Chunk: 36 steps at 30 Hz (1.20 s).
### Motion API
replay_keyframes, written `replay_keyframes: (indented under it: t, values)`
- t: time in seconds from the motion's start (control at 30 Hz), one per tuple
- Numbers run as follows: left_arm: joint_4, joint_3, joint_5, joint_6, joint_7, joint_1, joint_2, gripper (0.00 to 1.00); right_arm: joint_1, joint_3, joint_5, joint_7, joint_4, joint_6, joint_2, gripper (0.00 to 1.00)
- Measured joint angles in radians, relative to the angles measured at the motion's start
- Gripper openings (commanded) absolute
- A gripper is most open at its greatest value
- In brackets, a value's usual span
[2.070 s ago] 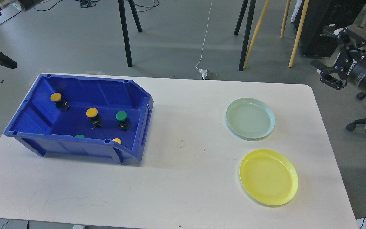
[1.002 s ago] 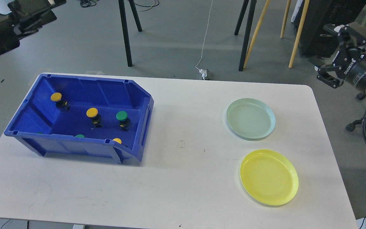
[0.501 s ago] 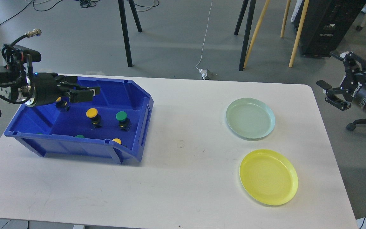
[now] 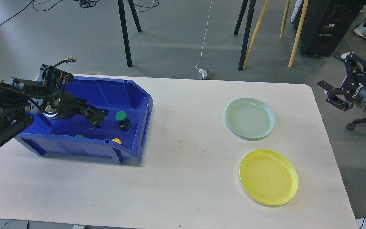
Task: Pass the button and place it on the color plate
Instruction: 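Lower the left gripper into the blue bin toward a yellow button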
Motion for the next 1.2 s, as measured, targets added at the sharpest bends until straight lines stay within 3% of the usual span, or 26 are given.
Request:
replay_keyframes:
  t: [0.4,0.8,1.2]
  values:
    - [0.266,0.002,-0.002,0.066,-0.034,0.003,-0.145,1.00,-0.002,-0.008,-0.019,0.000,0.003,0.000,0.012,0.99]
    - [0.354,0.003,-0.001,0.084,-0.052,0.010,-0.168,1.00,-0.003,-0.008,-0.028,0.000,0.005,0.000,0.023,0.99]
    - [0.361,0.050,-0.005,0.078,-0.072,0.017,-0.183,1.00,-0.003,-0.009,-0.068,0.000,0.019,0.000,0.036,0.99]
